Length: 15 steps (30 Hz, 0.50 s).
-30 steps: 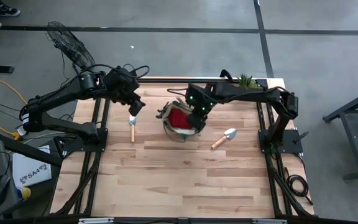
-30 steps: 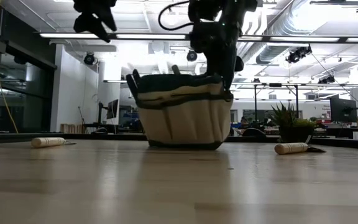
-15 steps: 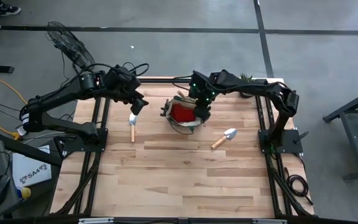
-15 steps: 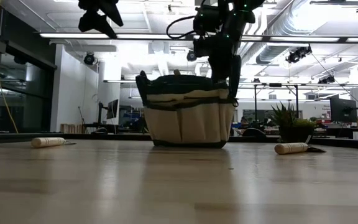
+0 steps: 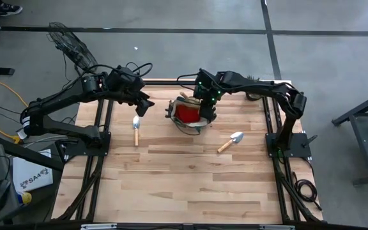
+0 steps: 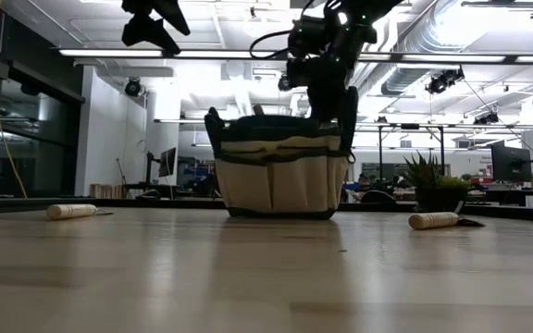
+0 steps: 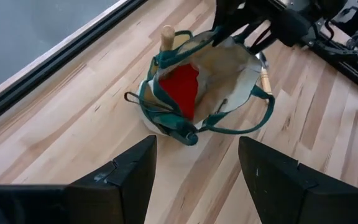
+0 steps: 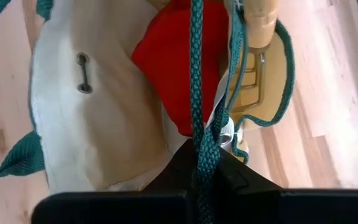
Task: Pick & Place Garden tools in Gardening bag
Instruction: Move the gardening bag to the top center of the table
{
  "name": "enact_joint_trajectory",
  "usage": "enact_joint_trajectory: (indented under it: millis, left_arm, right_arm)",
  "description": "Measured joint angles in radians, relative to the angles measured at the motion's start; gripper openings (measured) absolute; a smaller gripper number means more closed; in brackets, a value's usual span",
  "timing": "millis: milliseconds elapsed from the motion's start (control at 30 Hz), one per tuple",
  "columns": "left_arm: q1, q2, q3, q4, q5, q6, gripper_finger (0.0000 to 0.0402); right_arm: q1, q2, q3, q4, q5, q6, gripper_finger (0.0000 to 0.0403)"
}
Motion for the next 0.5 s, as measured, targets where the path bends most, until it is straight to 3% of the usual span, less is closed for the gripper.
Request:
enact_joint_trajectory:
  millis: [500]
  left_arm:
    - [0.0,0.0,0.0,0.039,-0.001,0.002,0.0222]
  right_arm:
    - [-0.049,0.023,0.0,0.036,0.083,0.146,0.0004]
